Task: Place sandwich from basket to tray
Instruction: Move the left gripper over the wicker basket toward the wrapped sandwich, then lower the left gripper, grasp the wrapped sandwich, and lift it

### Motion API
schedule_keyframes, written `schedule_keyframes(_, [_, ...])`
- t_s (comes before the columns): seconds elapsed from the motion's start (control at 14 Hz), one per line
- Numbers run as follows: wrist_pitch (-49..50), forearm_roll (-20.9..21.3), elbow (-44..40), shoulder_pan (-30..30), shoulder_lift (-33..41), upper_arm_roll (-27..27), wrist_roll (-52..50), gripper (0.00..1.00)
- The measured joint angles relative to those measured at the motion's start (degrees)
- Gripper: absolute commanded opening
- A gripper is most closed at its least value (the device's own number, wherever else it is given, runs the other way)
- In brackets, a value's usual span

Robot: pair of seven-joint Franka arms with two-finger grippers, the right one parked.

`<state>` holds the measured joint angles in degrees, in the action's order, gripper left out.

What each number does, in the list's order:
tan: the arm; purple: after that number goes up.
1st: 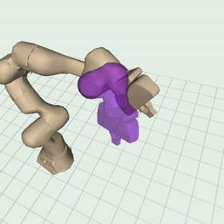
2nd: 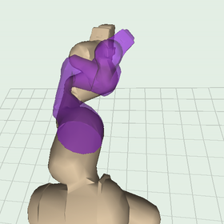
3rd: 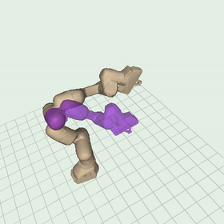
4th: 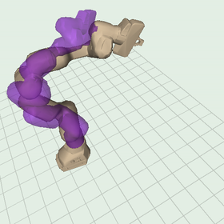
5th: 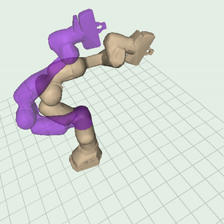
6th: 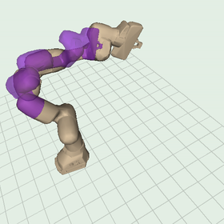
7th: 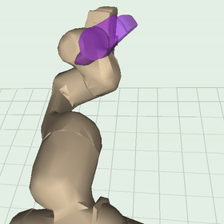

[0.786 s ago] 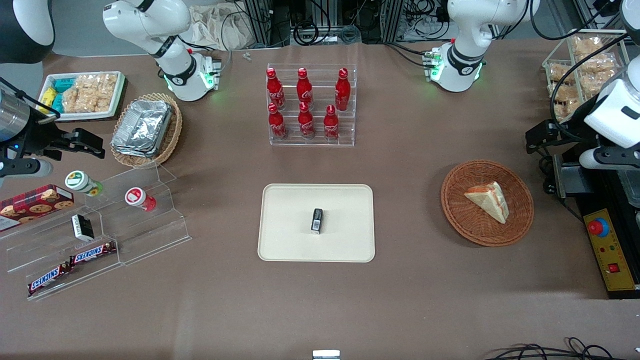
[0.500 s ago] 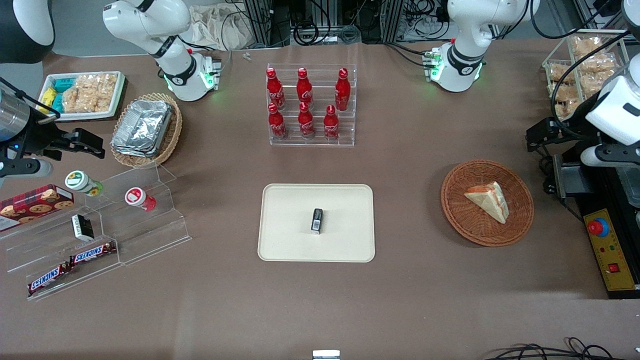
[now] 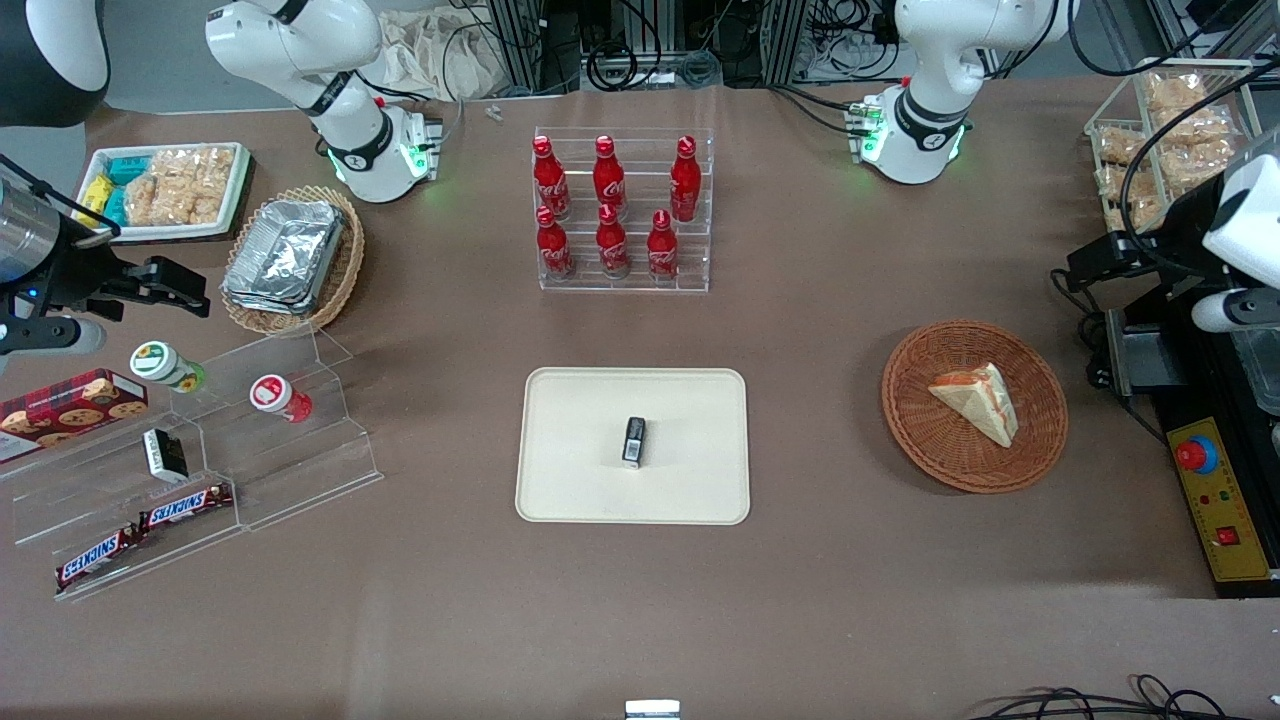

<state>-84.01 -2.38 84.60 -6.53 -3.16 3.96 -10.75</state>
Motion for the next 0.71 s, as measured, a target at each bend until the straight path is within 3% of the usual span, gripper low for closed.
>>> schedule_keyframes(0.14, [-1.8,0.0,4.7,0.1,0.7,1.4,-2.9,1.00])
schedule_keyframes(0.36, [-15.5,0.0,19.6,0.2,4.7,2.4,-8.5,0.99])
schedule_keyframes(0.71, [-33.7,-0.1,35.7,-0.2,4.4,2.3,-27.6,1.00])
